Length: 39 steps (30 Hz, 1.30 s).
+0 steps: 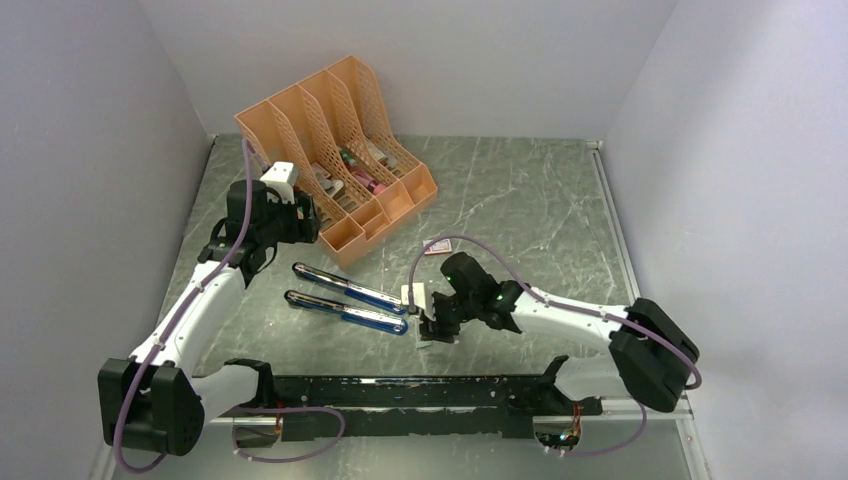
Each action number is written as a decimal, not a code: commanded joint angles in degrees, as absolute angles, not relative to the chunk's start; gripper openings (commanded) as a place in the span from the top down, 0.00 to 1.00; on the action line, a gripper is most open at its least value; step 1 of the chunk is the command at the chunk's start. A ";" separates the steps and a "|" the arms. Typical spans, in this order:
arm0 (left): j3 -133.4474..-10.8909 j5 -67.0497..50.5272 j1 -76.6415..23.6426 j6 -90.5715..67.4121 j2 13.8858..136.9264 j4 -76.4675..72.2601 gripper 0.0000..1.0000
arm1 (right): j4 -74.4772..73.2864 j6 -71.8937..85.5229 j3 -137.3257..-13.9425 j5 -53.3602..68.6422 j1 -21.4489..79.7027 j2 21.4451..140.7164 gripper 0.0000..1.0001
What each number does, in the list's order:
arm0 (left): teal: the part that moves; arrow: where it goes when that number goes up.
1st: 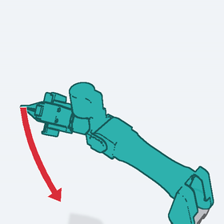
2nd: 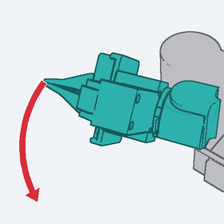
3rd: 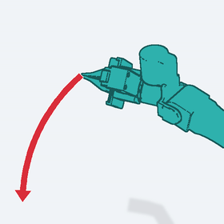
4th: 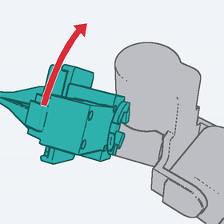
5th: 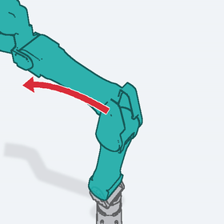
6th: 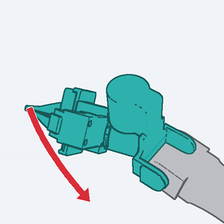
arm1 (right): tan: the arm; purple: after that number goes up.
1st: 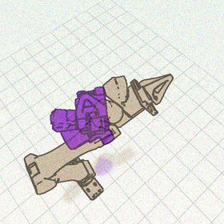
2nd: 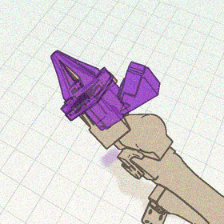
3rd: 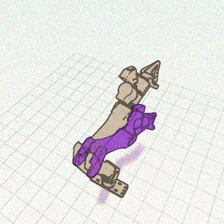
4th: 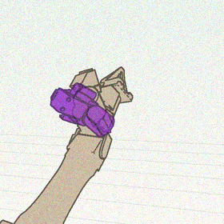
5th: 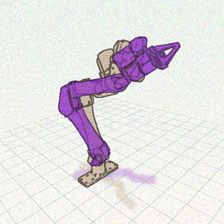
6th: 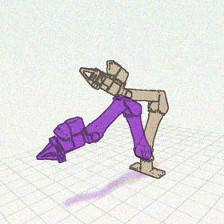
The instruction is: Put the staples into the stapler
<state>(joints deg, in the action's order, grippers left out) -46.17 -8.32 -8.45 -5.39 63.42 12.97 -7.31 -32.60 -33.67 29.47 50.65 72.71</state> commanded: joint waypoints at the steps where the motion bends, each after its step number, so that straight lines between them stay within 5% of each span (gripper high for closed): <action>1: -46.15 -9.33 -8.07 -5.29 62.45 12.24 0.24 | -11.35 -37.20 -35.49 34.72 49.71 76.47 0.49; 12: -46.28 -9.47 -8.05 -5.28 62.93 12.32 0.24 | -13.14 -42.35 -35.75 32.83 49.57 79.38 0.46; 39: -46.11 -9.47 -8.06 -5.32 62.75 12.30 0.24 | -21.15 -44.12 -40.22 30.18 53.17 83.94 0.62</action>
